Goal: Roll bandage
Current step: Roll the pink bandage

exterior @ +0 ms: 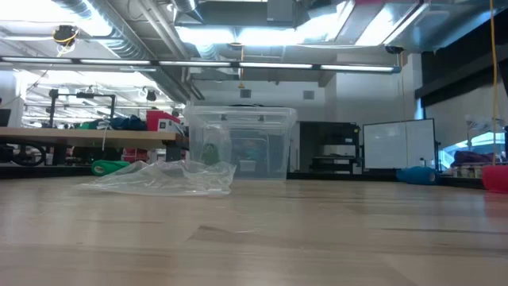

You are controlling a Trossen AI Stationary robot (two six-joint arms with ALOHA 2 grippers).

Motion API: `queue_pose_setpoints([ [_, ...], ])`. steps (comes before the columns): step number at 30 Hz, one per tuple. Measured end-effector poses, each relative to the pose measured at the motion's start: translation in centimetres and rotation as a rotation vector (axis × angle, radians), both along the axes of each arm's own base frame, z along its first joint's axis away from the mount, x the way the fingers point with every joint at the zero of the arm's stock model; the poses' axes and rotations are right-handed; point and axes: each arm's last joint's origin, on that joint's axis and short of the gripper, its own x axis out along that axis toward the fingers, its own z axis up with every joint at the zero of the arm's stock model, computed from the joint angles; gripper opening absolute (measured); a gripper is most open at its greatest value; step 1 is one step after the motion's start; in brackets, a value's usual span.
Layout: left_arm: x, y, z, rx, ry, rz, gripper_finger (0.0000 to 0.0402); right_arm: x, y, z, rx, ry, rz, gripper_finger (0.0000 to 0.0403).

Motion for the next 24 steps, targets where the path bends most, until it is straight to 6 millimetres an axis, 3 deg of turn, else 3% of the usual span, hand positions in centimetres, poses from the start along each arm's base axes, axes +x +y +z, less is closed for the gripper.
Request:
queue_pose_setpoints([
  [5, 0.3, 0.9, -0.2, 0.039, 0.074, 0.101, 0.0005, -1.1, 2.1, 1.4, 0.020, -0.030, 0.030, 0.0002],
  [12, 0.8, 1.5, -0.9, 0.072, 0.157, 0.139, 0.0004, -2.3, 4.5, 5.5, 0.041, -0.123, 0.098, 0.0001],
  [24, 1.8, 2.4, -3.7, 0.019, 0.322, 0.163, 0.0002, -2.2, 5.9, 12.7, 0.066, -0.148, 0.078, 0.0001],
])
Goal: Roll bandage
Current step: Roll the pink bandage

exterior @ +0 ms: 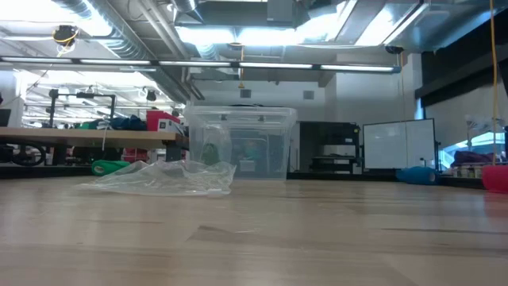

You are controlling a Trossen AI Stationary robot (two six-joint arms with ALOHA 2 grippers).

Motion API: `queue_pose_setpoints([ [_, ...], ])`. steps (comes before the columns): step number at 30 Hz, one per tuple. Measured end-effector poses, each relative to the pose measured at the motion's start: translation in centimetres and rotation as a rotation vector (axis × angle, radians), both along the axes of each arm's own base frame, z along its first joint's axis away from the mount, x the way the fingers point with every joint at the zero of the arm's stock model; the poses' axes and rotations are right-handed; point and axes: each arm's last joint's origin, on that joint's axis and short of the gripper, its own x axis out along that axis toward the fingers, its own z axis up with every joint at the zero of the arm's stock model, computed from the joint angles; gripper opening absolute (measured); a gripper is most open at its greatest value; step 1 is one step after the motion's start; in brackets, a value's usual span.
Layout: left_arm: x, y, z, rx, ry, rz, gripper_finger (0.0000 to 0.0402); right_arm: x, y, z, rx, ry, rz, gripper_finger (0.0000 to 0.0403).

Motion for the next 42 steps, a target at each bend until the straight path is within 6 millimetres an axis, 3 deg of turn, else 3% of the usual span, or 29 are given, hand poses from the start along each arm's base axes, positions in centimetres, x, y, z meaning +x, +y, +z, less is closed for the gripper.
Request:
queue_pose_setpoints([
  [8, 0.3, -0.9, -3.6, -0.021, 0.082, -0.024, 0.0001, 0.6, 0.5, 4.4, -0.018, -0.030, -0.033, 0.0001],
  [21, 0.3, -3.4, -9.2, -0.116, 0.164, -0.276, 0.0000, 0.2, -1.8, 9.7, -0.001, -0.159, -0.203, 0.0001],
  [31, 2.3, -5.7, -13.0, -0.162, 0.223, -0.383, 0.0000, 2.8, -5.7, 9.8, -0.003, -0.119, -0.419, 0.0008],
  [42, 1.1, -10.3, -13.5, -0.188, 0.169, -0.537, 0.0000, 5.2, -11.3, 8.0, -0.090, 0.072, -0.613, 0.0004],
])
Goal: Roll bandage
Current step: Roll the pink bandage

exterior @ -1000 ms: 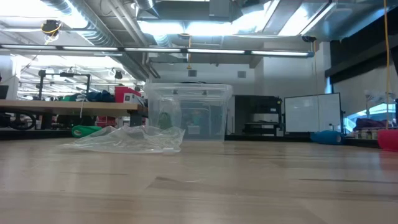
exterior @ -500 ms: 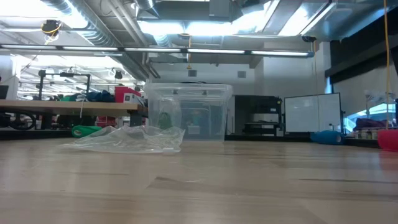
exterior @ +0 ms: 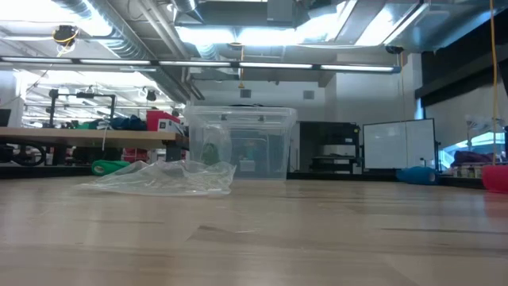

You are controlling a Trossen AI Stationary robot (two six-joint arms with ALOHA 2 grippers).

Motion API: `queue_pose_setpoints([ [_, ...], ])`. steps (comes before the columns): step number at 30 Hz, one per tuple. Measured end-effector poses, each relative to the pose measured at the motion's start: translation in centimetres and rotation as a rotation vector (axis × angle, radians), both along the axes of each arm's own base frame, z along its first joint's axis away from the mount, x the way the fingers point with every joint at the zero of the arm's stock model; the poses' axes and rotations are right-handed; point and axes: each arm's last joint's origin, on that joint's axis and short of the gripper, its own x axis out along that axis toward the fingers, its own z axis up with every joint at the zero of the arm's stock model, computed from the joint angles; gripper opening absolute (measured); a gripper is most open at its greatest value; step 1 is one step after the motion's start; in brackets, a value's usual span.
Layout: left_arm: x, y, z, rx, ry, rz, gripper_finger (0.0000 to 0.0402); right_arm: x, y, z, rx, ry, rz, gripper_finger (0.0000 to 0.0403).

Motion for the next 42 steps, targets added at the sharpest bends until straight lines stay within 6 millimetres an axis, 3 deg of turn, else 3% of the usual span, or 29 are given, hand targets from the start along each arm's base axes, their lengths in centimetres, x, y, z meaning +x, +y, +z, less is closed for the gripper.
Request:
queue_pose_setpoints([
  [13, -2.2, -3.3, 1.5, 0.074, -0.114, -0.041, 0.0000, 1.8, -4.8, -3.7, 0.074, 0.234, -0.087, 0.0004],
  [21, -2.4, -3.6, 2.0, 0.084, -0.151, -0.056, 0.0000, 3.1, -5.8, -5.8, 0.143, 0.368, -0.049, 0.0004],
  [30, -2.4, -3.7, 2.1, 0.079, -0.159, -0.068, 0.0000, 6.1, -6.0, -9.5, 0.278, 0.523, -0.036, 0.0026],
  [34, -2.0, -3.2, 1.2, 0.034, -0.103, -0.042, 0.0000, 7.2, -6.2, -11.5, 0.386, 0.616, -0.035, 0.0071],
  [39, -1.6, -1.7, -0.7, -0.077, 0.025, 0.043, 0.0000, 7.8, -6.6, -14.3, 0.553, 0.841, 0.109, 0.0166],
  [42, -1.3, -0.7, -2.1, -0.177, 0.096, 0.131, 0.0000, 8.1, -6.6, -15.6, 0.620, 0.930, 0.103, 0.0216],
])
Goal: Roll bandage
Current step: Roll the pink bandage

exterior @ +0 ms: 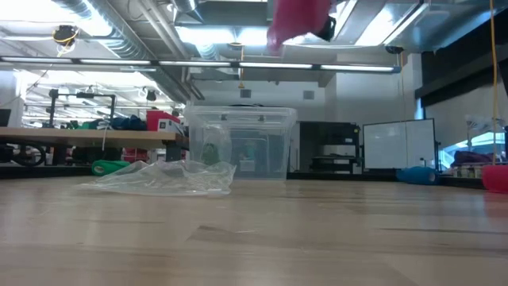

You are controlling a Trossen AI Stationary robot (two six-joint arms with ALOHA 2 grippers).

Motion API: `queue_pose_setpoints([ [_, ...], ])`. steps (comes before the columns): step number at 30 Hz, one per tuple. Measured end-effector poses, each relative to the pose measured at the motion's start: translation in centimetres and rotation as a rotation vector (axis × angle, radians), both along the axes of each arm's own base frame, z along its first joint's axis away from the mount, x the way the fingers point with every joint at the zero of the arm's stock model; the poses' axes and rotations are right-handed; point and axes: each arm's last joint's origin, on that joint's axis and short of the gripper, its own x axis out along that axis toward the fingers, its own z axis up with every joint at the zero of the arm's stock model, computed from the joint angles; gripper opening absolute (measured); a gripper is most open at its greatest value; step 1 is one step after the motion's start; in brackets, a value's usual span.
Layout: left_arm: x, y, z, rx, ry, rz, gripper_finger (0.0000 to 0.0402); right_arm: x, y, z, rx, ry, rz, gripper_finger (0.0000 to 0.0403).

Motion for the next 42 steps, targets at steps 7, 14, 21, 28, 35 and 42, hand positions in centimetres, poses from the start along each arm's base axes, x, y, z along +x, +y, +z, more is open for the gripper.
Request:
queue_pose_setpoints([
  [7, 1.7, 0.8, -3.8, -0.129, 0.125, 0.071, 0.0000, 1.0, 0.1, -0.8, 0.012, -0.010, -0.001, 0.0280],
  [14, 2.8, 0.8, -6.0, -0.194, 0.186, 0.058, 0.0000, 1.8, -0.1, 0.0, -0.060, -0.130, -0.074, 0.0289],
  [21, 2.5, 0.3, -6.0, -0.219, 0.185, 0.047, 0.0000, 1.3, 0.1, -1.2, 0.029, 0.006, -0.026, 0.0289],
  [28, 2.5, 0.3, -6.0, -0.250, 0.183, 0.054, 0.0000, 0.4, 0.3, -1.0, 0.176, 0.083, 0.064, 0.0289],
  [35, 2.5, 0.3, -6.1, -0.272, 0.187, 0.055, 0.0002, 1.3, -0.6, 1.2, 0.085, -0.063, -0.079, 0.0289],
  [42, 2.5, 0.2, -6.0, -0.283, 0.184, 0.057, 0.0002, 0.3, -1.4, -0.5, 0.275, 0.161, 0.005, 0.0289],
])
